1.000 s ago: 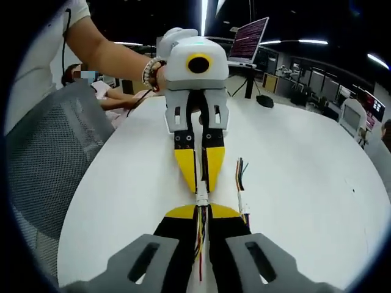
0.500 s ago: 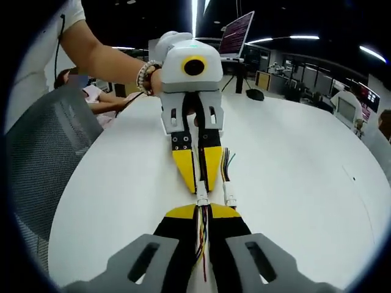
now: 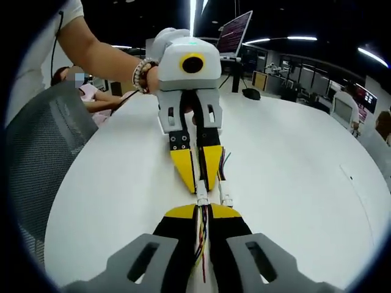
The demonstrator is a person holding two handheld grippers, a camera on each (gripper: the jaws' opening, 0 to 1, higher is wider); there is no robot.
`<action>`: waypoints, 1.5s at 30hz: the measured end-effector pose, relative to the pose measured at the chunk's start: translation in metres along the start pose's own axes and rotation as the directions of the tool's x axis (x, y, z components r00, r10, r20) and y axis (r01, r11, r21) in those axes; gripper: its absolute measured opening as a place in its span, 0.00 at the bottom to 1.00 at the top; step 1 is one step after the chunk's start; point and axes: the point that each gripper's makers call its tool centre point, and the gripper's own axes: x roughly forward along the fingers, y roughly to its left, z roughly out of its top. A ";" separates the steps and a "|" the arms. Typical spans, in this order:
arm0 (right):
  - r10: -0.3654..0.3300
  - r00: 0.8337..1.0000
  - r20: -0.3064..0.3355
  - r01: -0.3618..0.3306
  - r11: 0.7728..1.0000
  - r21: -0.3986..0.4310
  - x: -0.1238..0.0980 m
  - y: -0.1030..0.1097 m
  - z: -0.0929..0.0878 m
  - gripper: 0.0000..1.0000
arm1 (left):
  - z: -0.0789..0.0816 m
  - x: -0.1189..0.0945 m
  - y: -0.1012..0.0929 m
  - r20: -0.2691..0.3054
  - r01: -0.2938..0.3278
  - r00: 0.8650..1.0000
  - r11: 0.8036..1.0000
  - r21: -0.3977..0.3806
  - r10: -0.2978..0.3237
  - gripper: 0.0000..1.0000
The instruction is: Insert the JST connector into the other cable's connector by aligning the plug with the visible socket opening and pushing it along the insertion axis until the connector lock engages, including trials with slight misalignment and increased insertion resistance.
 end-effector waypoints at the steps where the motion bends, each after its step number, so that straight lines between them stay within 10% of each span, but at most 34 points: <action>1: -0.002 1.000 -0.001 0.002 1.000 0.006 -0.001 -0.002 -0.001 0.04 | 0.000 0.000 0.000 0.000 -0.001 1.000 1.000 0.000 0.001 0.00; 20: -0.085 0.996 0.039 0.083 0.996 0.042 -0.020 -0.011 0.020 0.16 | 0.027 -0.015 -0.005 0.043 -0.056 0.997 0.994 -0.089 0.060 0.15; 25: -0.125 0.990 0.061 0.122 0.991 0.057 -0.031 -0.010 0.031 0.17 | 0.043 -0.024 -0.004 0.096 -0.083 0.990 0.973 -0.217 0.106 0.26; 32: -0.180 0.979 0.094 0.170 0.980 0.105 -0.051 -0.004 0.043 0.23 | 0.058 -0.044 -0.003 0.123 -0.157 0.975 0.965 -0.208 0.185 0.44; 45: -0.329 0.922 0.204 0.281 0.931 0.232 -0.094 0.006 0.076 0.42 | 0.081 -0.091 -0.012 0.147 -0.362 0.906 0.906 -0.219 0.397 0.81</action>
